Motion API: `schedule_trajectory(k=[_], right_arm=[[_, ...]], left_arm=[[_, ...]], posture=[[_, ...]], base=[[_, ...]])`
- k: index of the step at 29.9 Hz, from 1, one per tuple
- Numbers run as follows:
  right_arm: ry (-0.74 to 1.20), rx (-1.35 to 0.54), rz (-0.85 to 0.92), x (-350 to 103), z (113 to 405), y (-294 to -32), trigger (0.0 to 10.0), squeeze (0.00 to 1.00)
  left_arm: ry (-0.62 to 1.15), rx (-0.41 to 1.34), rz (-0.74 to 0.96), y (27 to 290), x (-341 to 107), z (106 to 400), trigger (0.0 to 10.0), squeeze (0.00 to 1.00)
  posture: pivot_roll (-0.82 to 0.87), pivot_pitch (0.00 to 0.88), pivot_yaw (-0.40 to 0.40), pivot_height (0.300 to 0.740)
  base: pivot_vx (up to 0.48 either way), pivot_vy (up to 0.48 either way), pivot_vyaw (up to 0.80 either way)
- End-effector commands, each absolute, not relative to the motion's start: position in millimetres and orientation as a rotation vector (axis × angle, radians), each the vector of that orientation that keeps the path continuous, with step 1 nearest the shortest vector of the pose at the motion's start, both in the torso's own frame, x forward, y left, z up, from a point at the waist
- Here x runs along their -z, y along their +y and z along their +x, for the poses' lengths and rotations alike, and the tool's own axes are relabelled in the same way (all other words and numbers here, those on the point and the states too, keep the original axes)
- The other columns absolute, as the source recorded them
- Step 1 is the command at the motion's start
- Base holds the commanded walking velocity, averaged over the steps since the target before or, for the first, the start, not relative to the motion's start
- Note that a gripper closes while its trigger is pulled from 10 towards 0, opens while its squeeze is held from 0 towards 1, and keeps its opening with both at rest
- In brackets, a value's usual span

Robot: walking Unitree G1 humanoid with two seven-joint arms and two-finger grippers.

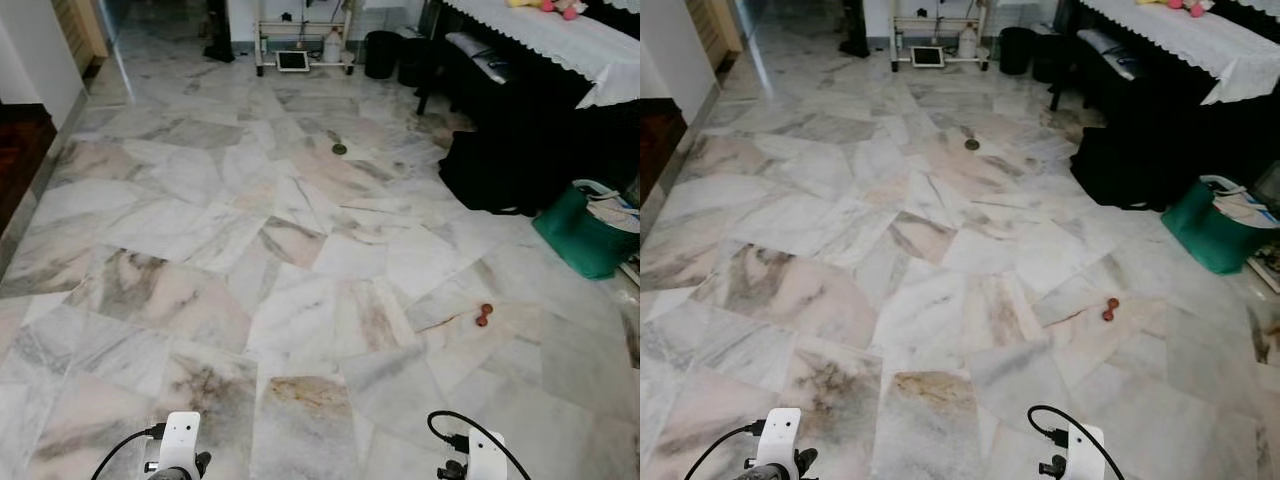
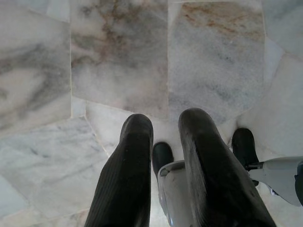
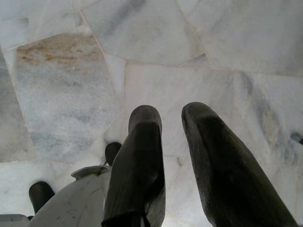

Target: Setting the table

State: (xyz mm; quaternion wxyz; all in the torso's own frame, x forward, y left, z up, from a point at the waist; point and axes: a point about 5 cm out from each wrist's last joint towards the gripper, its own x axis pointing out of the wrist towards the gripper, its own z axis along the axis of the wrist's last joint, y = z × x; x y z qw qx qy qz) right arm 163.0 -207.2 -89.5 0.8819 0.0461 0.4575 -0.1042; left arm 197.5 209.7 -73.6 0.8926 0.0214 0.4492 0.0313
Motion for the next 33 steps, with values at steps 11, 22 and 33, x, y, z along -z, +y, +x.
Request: schedule_trajectory(k=[11,22,33], right_arm=[[0.955,0.208,0.086,88,170,-204,10.0,0.0],[0.911,0.22,0.101,82,182,-202,10.0,0.0],[0.934,0.253,0.1,88,165,-212,10.0,0.0]], left_arm=[[0.908,-0.078,0.065,226,64,209,10.0,0.0],[0.896,-0.058,0.106,236,57,217,10.0,0.0],[0.957,-0.128,0.043,251,70,185,10.0,0.0]], posture=[[0.11,0.0,-0.024,0.74],[0.1,0.0,0.022,0.74],[0.12,0.0,-0.021,0.74]], base=[[0.0,0.0,-0.79],[0.0,0.0,-0.78],[0.0,0.0,-0.78]])
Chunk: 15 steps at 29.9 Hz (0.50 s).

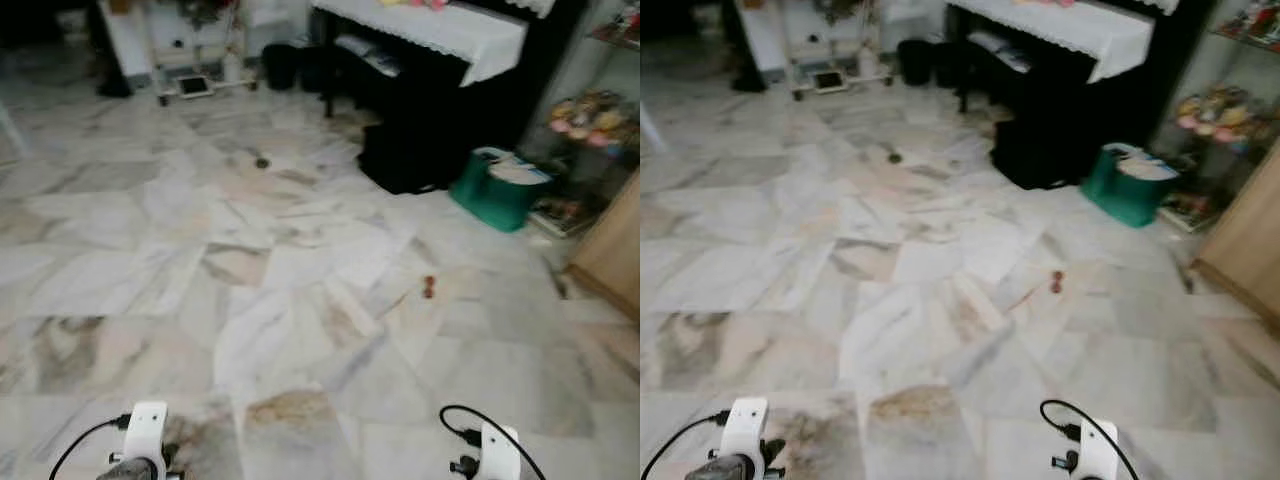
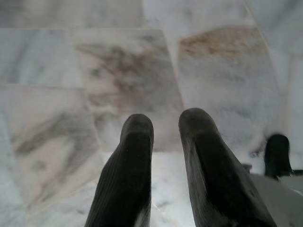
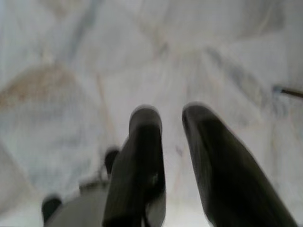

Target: Setting the table

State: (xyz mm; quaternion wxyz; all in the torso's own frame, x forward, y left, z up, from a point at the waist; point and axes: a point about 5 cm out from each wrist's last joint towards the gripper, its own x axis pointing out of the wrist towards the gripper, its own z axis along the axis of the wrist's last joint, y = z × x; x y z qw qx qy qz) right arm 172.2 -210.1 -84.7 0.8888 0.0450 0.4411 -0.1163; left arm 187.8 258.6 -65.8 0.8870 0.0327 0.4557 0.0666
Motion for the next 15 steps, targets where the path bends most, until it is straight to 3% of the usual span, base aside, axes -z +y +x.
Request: schedule_trajectory(k=[1,9,15], right_arm=[[0.941,0.254,0.099,89,161,-211,10.0,0.0],[0.968,0.239,0.09,96,145,-205,10.0,0.0],[0.949,0.166,0.044,92,156,-203,10.0,0.0]], left_arm=[[0.968,-0.126,0.04,249,72,181,10.0,0.0],[1.003,-0.066,0.117,245,78,172,10.0,0.0],[0.932,-0.069,0.104,241,68,192,10.0,0.0]], posture=[[0.11,0.0,-0.021,0.74],[0.05,0.0,-0.017,0.74],[0.07,0.0,-0.047,0.74]], base=[[0.0,0.0,-0.78],[0.0,0.0,-0.77],[0.0,0.0,-0.77]])
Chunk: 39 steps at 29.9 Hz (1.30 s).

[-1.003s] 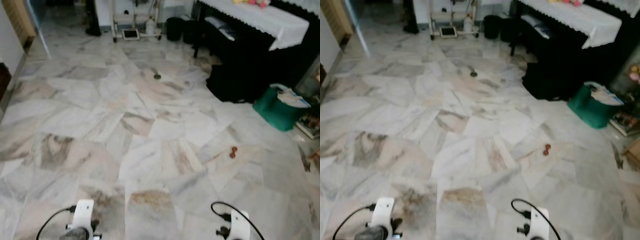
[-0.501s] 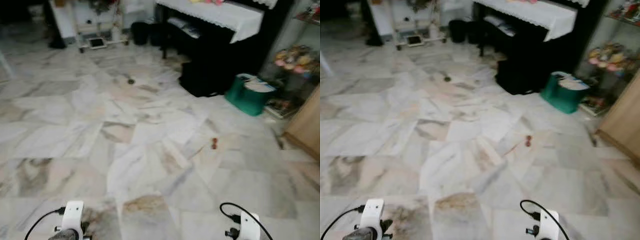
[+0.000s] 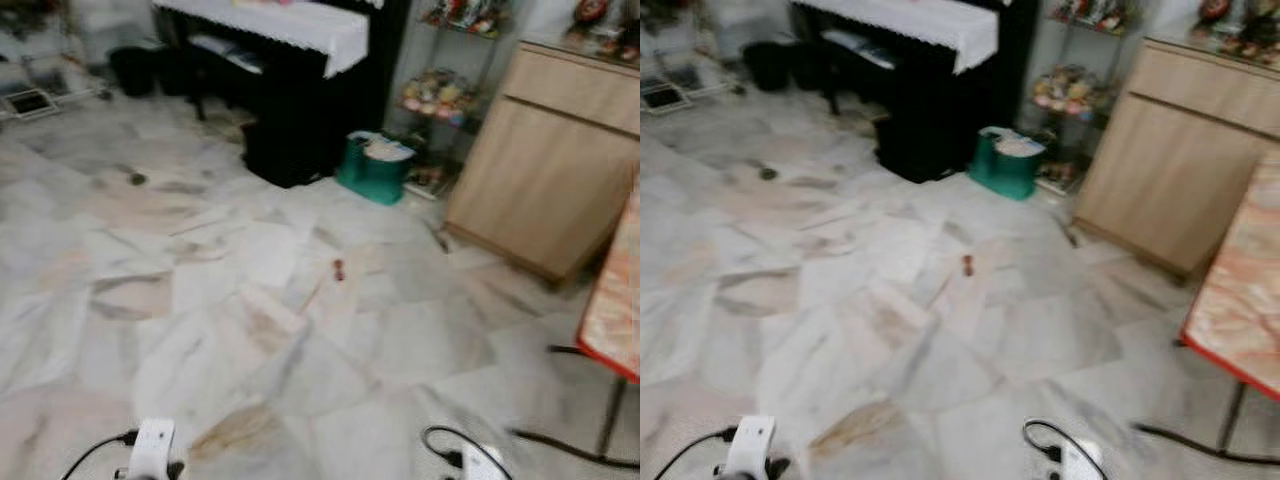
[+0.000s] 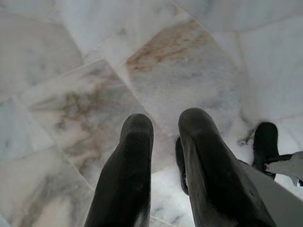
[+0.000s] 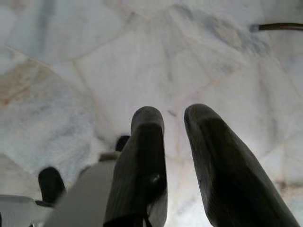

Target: Setting the table

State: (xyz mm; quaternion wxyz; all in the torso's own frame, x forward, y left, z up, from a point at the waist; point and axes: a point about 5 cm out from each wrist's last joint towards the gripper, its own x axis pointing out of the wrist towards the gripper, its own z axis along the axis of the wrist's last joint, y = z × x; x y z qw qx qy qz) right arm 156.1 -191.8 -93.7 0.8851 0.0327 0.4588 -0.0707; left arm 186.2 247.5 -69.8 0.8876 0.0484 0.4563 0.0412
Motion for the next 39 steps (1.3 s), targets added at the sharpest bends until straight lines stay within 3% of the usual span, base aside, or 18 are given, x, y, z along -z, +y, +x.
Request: schedule_trajectory(k=[1,7,18,26,39], right_arm=[[0.949,0.171,0.033,90,158,-208,10.0,0.0],[0.954,0.228,0.031,87,158,-226,10.0,0.0],[1.03,0.278,0.01,89,137,-255,10.0,0.0],[1.033,0.32,0.043,87,136,-263,10.0,0.0],[1.024,0.326,0.099,92,138,-245,10.0,0.0]], left_arm=[[0.923,-0.062,0.094,238,67,196,10.0,0.0],[0.942,-0.047,0.074,227,73,192,10.0,0.0],[0.938,-0.033,0.029,202,78,190,10.0,0.0],[0.877,-0.005,0.04,198,66,214,10.0,0.0],[0.864,-0.034,0.036,203,60,223,10.0,0.0]], posture=[[0.07,0.0,-0.042,0.74],[0.08,0.0,-0.038,0.74],[0.25,0.0,-0.167,0.74],[0.18,0.0,-0.136,0.74],[0.13,0.0,-0.046,0.74]], base=[[0.0,0.0,-0.76],[0.0,0.0,-0.76],[0.0,0.0,-0.76],[0.0,0.0,-0.76],[0.0,0.0,0.0]])
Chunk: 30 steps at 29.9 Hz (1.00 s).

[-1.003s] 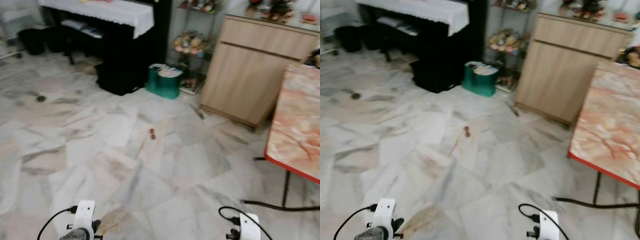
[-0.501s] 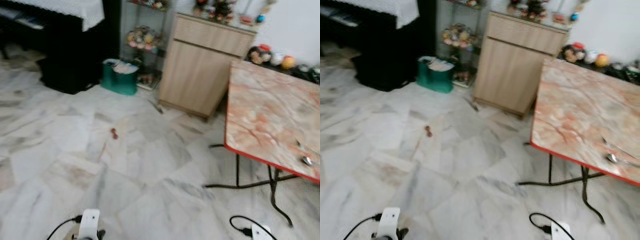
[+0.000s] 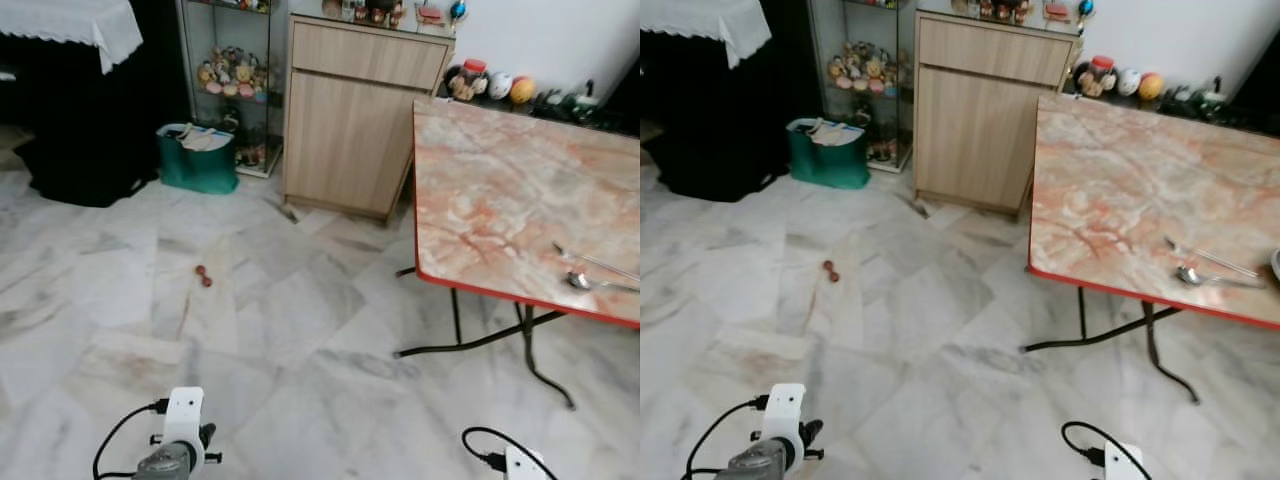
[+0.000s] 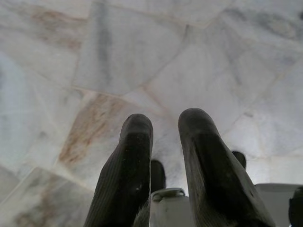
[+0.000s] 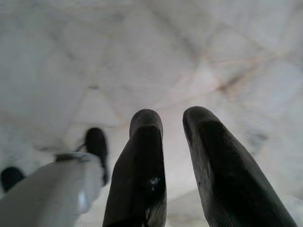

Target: Setting the table

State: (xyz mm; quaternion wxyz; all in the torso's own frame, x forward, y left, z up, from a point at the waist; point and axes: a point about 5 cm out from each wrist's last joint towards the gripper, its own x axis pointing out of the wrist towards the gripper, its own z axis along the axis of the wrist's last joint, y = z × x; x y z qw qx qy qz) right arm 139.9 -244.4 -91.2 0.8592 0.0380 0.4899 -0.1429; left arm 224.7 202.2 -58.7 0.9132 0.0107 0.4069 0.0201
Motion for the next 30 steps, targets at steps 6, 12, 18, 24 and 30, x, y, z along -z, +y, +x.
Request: schedule_trajectory(k=[6,12,18,24,30], right_arm=[[1.05,0.302,0.112,97,135,-230,10.0,0.0],[1.071,0.284,0.117,100,131,-221,10.0,0.0],[1.07,0.268,0.102,100,132,-221,10.0,0.0],[1.047,0.283,0.131,99,133,-219,10.0,0.0],[1.059,0.258,0.101,100,131,-219,10.0,0.0]], left_arm=[[0.856,-0.037,0.052,211,57,226,10.0,0.0],[0.846,-0.029,0.065,215,54,229,10.0,0.0],[0.849,-0.027,0.062,213,54,229,10.0,0.0],[0.865,-0.045,0.08,214,58,223,10.0,0.0],[0.875,-0.055,0.071,212,62,217,10.0,0.0]], posture=[[0.12,0.0,-0.012,0.74],[0.08,0.0,0.004,0.74],[0.08,0.0,-0.003,0.74],[0.08,0.0,-0.005,0.74],[0.08,0.0,-0.012,0.74]], base=[[0.0,0.0,0.0],[0.0,0.0,0.0],[0.0,0.0,0.0],[0.0,0.0,0.0],[0.0,0.0,0.0]])
